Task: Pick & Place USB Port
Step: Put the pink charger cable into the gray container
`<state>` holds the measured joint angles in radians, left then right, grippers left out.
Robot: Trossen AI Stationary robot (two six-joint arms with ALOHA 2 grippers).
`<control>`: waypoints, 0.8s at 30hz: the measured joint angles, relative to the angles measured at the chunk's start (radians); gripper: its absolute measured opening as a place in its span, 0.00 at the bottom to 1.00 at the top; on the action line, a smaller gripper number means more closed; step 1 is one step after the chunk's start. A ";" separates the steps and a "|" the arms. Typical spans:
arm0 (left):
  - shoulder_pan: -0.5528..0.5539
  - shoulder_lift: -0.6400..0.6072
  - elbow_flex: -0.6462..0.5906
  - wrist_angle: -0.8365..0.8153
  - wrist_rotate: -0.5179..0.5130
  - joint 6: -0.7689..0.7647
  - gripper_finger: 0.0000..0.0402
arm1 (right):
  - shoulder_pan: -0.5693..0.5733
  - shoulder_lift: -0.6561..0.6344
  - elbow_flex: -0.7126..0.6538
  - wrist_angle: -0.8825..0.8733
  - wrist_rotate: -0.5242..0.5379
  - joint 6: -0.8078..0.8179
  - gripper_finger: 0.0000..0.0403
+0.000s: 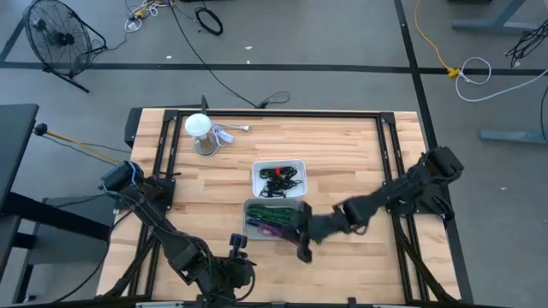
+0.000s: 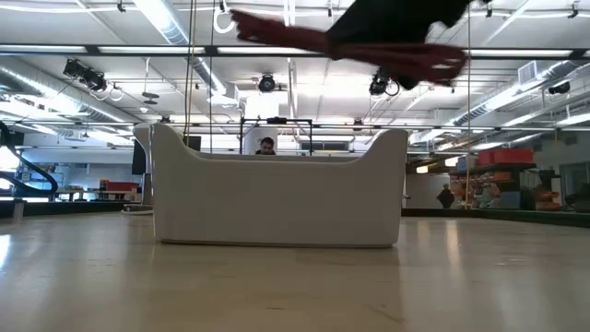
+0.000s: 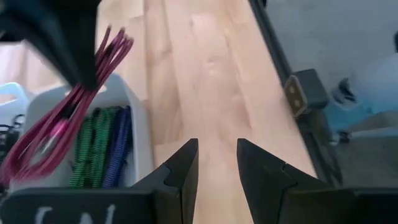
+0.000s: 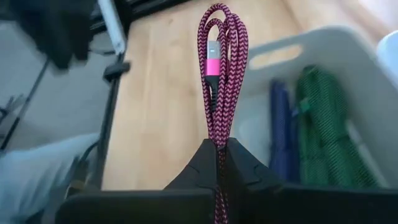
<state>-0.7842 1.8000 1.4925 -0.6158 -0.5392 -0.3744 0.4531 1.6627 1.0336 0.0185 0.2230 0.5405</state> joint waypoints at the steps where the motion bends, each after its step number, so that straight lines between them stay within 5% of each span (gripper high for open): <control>1: 0.005 0.000 0.000 -0.001 -0.007 0.003 0.29 | -0.028 0.000 0.000 0.007 -0.019 -0.008 0.00; 9: 0.054 0.000 0.000 -0.024 -0.015 0.074 0.29 | -0.157 0.000 0.000 0.048 -0.151 -0.090 0.00; 24: 0.179 0.000 0.000 -0.095 -0.096 0.115 0.29 | -0.173 0.018 0.000 0.057 -0.100 -0.172 0.00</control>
<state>-0.6052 1.8000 1.4925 -0.7109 -0.6357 -0.2596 0.2798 1.6802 1.0340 0.0752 0.1226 0.3688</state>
